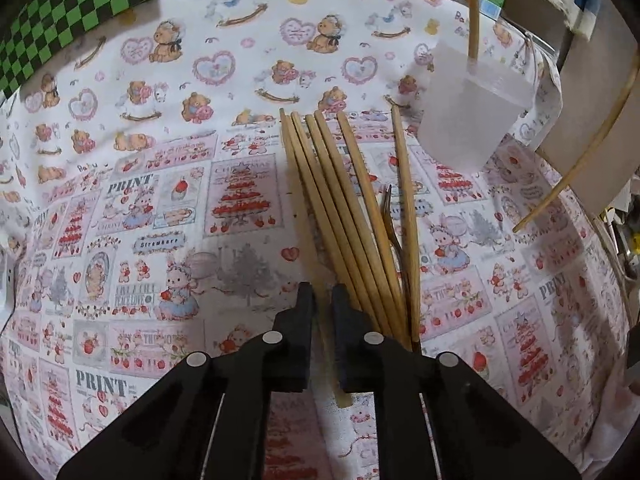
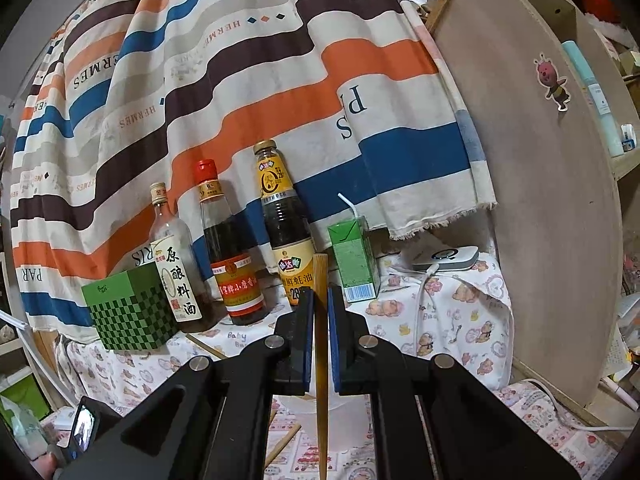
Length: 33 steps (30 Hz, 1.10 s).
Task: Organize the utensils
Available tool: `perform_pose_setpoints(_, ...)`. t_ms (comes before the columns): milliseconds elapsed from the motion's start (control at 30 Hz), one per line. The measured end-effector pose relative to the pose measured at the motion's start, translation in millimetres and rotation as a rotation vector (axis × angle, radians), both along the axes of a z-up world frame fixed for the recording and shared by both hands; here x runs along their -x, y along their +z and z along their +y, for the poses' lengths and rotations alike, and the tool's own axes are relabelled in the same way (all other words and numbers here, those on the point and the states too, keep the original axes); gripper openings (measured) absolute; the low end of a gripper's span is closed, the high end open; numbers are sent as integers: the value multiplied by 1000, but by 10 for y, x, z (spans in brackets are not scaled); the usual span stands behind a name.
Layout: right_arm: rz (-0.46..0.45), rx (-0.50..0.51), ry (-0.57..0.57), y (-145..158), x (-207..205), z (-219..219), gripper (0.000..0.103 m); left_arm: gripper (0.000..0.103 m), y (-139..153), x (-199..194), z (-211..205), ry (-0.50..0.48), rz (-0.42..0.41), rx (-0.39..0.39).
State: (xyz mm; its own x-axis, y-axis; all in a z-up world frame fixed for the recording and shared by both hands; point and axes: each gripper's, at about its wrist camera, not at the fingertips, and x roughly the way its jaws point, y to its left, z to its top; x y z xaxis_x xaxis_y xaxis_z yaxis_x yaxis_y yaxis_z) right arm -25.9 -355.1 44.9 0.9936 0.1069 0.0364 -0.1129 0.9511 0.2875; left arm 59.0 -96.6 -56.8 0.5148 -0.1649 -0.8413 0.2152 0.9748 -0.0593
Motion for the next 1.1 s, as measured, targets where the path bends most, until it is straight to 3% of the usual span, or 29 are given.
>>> perform_pose_setpoints(67, -2, 2, -3, 0, 0, 1, 8, 6, 57, 5, 59, 34, -17, 5)
perform_pose_setpoints(133, -9, 1, -10, 10, 14, 0, 8, 6, 282, 115, 79, 61, -140, -45)
perform_pose_setpoints(267, -51, 14, -56, 28, 99, 16, 8, 6, 830, 449, 223, 69, -401, 25)
perform_pose_setpoints(367, -83, 32, -89, 46, 159, 35, 8, 6, 1012, 573, 377, 107, -502, 73)
perform_pose_setpoints(467, -62, -1, -61, 40, 135, -13, 8, 6, 1079, 575, 512, 117, -531, 123)
perform_pose_setpoints(633, -76, 4, -56, 50, 152, -13, 8, 6, 1159, 609, 548, 103, -550, 130)
perform_pose_setpoints(933, -69, -4, -51, 47, 134, -33, 8, 6, 1394, 889, 535, 53, -665, 145)
perform_pose_setpoints(1100, -66, 1, -53, 39, 125, -28, 8, 6, 1383, 845, 613, 76, -655, 163)
